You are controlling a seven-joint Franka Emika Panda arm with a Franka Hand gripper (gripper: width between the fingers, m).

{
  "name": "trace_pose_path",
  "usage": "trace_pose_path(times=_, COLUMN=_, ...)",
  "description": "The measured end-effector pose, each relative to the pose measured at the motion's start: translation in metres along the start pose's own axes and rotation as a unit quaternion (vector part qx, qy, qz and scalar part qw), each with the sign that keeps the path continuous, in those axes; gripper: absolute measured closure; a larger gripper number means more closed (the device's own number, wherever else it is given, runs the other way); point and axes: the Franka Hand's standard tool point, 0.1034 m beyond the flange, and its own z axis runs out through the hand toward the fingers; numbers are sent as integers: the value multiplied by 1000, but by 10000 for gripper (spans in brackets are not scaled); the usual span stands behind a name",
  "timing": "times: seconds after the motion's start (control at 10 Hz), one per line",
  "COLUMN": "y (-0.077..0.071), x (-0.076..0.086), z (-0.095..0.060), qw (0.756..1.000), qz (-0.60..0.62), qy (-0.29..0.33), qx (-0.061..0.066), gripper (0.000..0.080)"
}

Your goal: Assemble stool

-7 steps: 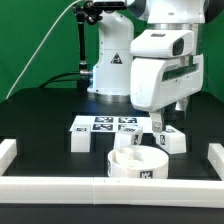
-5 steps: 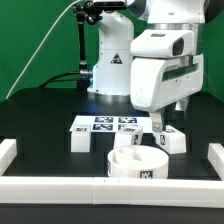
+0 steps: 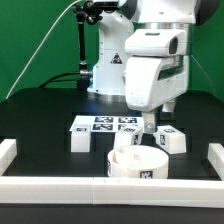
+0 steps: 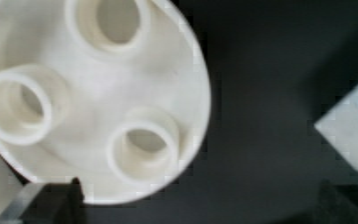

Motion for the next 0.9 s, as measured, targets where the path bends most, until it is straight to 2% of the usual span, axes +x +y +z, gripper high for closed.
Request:
trace_pose_path(times=0.1, y=5, x=-6, z=3, qw=1000, qz=-29, qy=-2, qx=0, gripper=150)
trace_pose_path(times=0.5, y=4, x=-5, z=5, qw=1000, qz=-20, qy=-2, qx=2, gripper=150)
trace_pose_path(times=0.7, y=5, x=-15, z=23, qw=998, qz=-60, qy=-4, qx=9, gripper=150)
trace_pose_path(times=0.8, y=2, x=-17, z=30, qw=998, qz=-59, qy=2, qx=3, gripper=150)
trace_pose_path(times=0.9, y=-3, x=-19, z=35, qw=998, qz=-59, qy=2, qx=5, gripper=150)
